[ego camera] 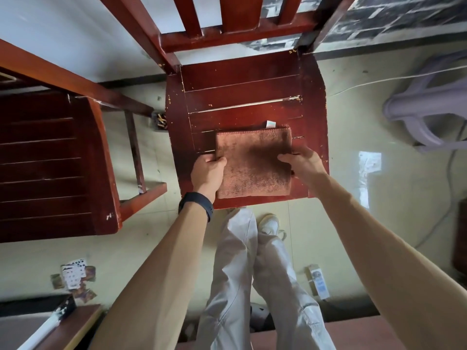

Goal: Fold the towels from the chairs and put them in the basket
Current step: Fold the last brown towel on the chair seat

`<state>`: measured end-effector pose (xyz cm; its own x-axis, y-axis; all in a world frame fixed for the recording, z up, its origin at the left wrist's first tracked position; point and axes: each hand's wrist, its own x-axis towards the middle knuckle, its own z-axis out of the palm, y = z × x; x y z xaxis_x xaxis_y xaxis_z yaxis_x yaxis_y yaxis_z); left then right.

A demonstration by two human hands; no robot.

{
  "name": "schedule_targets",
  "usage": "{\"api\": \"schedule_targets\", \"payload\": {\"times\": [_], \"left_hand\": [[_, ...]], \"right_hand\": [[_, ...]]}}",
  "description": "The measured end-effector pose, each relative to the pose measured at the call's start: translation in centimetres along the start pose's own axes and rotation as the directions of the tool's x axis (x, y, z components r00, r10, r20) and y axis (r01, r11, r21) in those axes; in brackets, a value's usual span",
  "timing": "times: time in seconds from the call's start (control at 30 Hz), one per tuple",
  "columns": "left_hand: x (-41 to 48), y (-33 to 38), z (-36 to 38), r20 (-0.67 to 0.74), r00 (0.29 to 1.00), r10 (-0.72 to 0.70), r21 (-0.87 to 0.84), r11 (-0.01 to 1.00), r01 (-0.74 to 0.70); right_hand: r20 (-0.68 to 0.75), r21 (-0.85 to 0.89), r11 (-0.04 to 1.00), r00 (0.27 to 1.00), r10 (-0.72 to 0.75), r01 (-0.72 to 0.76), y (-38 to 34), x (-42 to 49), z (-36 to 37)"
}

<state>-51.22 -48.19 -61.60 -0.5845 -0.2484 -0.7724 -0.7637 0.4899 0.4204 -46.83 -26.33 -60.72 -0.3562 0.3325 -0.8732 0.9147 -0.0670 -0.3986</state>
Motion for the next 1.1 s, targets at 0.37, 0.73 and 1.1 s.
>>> {"api": "schedule_targets", "payload": {"times": [0.37,0.73,1.1], "left_hand": [[-1.2,-0.3,-2.5,0.292,0.952,0.086,-0.109,0.992,-0.056],[-11.8,2.9,-7.3,0.4,0.906,0.136,-0.347,0.938,0.012],[-31.6,14.9,-15.2,0.448,0.825,0.346,-0.346,0.917,-0.197]], "right_hand": [[0.103,0.162,0.984,0.991,-0.087,0.07,2.1,-2.4,-1.5],[0.213,0.261,0.949,0.948,-0.235,0.176,-1.5,-14.0,-8.6],[0.109,0.42,0.833,0.891,-0.441,0.36,-5.9,-35.8,-18.8]]}}
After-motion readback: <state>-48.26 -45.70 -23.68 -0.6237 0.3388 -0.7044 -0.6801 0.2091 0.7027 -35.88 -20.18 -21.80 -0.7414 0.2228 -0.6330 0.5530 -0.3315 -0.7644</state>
